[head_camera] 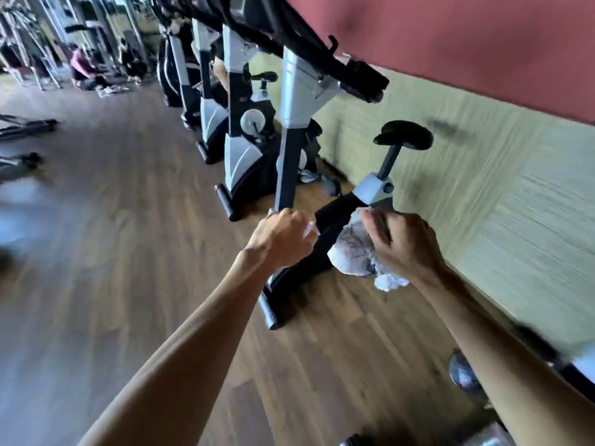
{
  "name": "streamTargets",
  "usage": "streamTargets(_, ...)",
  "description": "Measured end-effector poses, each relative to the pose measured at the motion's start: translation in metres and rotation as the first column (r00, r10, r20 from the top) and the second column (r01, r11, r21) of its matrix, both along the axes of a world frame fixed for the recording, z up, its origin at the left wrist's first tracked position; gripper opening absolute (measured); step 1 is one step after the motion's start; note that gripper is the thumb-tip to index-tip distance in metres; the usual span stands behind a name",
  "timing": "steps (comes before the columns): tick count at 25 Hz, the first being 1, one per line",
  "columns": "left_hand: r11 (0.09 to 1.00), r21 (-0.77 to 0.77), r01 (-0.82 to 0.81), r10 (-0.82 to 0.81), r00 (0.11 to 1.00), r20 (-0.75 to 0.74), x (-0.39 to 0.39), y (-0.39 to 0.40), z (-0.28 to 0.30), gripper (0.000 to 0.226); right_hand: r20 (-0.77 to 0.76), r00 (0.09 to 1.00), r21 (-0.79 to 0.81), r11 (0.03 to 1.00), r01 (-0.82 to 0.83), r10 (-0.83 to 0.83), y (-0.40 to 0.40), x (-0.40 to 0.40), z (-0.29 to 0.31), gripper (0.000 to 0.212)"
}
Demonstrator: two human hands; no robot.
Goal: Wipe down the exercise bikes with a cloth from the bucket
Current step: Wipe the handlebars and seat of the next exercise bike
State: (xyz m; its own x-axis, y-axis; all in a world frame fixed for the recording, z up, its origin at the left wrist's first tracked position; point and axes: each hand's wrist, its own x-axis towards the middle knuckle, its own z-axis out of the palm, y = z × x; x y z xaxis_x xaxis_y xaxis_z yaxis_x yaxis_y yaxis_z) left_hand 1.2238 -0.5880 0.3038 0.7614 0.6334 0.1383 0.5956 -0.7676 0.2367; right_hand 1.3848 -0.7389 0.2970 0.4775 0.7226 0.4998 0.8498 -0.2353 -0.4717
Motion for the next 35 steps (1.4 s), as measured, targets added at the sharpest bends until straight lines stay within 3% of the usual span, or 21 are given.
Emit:
streamTargets(5,0.957,-0.038,0.288,-0.289,0.957,-0.036,0.125,0.085,0.005,0.035,-0.018,0.958,-0.07,0.956,0.283,-0.285,0.051,0.072,-0.001,0.055)
streamTargets(8,0.911,-0.052,0.41,-0.411,0.911,-0.021,0.198,0.118,0.007,0.031,-0.03,0.866,-0.065,0.865,0.497,-0.5,0.072,0.113,0.003,0.059)
streamTargets(10,0.87,-0.139,0.472,-0.458,0.88,0.124,0.245,0.122,0.011,0.026,-0.07,0.769,-0.082,0.772,0.63,-0.635,0.079,0.142,0.007,0.051)
streamTargets(12,0.783,-0.247,0.57,-0.452,0.796,0.404,0.287,0.111,0.017,0.024,-0.084,0.652,-0.082,0.657,0.749,-0.754,0.077,0.172,0.017,0.051)
streamTargets(14,0.613,-0.39,0.687,-0.424,0.703,0.571,0.325,0.088,0.021,0.024,-0.099,0.536,-0.057,0.543,0.838,-0.838,0.072,0.202,0.027,0.055)
streamTargets(16,0.322,-0.633,0.704,-0.424,0.705,0.569,0.367,0.062,0.027,0.028,-0.138,0.452,-0.014,0.458,0.889,-0.881,0.072,0.235,0.032,0.053)
streamTargets(18,0.02,-0.785,0.62,-0.426,0.715,0.554,0.412,0.035,0.032,0.038,-0.194,0.497,0.053,0.496,0.866,-0.846,0.072,0.27,0.035,0.043)
streamTargets(20,-0.103,-0.797,0.595,-0.433,0.694,0.575,0.448,0.02,0.035,0.054,-0.335,0.57,0.182,0.542,0.821,-0.75,0.071,0.296,0.042,0.03)
streamTargets(22,-0.151,-0.762,0.629,-0.409,0.662,0.628,0.493,0.011,0.033,0.063,-0.578,0.518,0.2,0.506,0.839,-0.63,0.06,0.324,0.059,0.033)
streamTargets(24,-0.21,-0.717,0.665,-0.353,0.632,0.69,0.544,0.002,0.032,0.058,-0.684,0.475,0.219,0.465,0.858,-0.554,0.036,0.355,0.067,0.03)
streamTargets(27,-0.317,-0.686,0.655,-0.293,0.62,0.728,0.612,-0.026,0.044,0.048,-0.592,0.48,0.285,0.39,0.876,-0.647,0.006,0.397,0.077,0.041)
streamTargets(30,-0.423,-0.666,0.614,-0.357,0.563,0.746,0.665,-0.06,0.063,0.038,-0.579,0.46,0.377,0.279,0.883,-0.673,-0.009,0.426,0.085,0.019)
streamTargets(33,-0.425,-0.651,0.629,-0.485,0.449,0.751,0.715,-0.104,0.072,0.038,-0.512,0.306,0.453,0.05,0.89,-0.803,-0.03,0.457,0.09,0.035)
streamTargets(35,-0.326,-0.524,0.787,-0.435,0.367,0.822,0.747,-0.138,0.072,0.035,-0.509,0.164,0.514,-0.145,0.845,-0.845,-0.047,0.478,0.092,0.035)
